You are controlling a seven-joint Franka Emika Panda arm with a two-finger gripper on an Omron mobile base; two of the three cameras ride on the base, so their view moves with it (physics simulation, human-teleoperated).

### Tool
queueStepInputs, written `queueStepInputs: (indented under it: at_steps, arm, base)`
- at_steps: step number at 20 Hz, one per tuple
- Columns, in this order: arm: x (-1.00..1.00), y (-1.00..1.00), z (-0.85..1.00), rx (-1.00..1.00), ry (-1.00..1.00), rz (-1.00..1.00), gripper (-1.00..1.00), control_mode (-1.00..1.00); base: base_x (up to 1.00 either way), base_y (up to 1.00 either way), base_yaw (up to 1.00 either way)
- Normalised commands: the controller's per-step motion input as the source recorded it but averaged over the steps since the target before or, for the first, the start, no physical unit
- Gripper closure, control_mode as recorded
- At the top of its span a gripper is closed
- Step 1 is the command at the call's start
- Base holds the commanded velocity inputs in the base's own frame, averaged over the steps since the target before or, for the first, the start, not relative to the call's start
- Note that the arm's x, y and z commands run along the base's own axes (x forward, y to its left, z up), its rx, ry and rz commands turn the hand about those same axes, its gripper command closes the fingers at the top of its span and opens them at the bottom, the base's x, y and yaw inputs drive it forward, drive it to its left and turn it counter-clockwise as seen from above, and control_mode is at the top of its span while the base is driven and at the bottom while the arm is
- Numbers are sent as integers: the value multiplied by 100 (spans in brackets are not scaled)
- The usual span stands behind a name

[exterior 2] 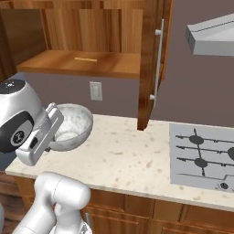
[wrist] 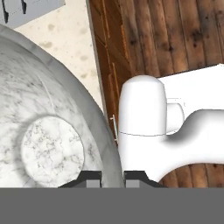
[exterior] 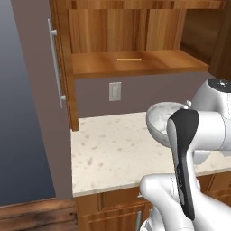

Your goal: Pick the mug and place it in the sink. Pick the bowl and place it in the open cabinet and then close the cabinet.

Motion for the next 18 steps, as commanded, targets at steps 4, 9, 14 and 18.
queueStepInputs:
  at_steps: [4, 9, 14, 18]
  arm:
    - [0, 0, 0, 0, 0, 0, 100, 100]
    - [0, 0, 3, 0, 0, 1, 100, -100]
    - [-7, -2, 39, 0, 0, 2, 100, -100]
    - [1, 0, 37, 0, 0, 0, 100, -100]
  base:
    - [23, 16, 0]
    - [4, 16, 1]
    - [0, 0, 0]
    - [0, 0, 0]
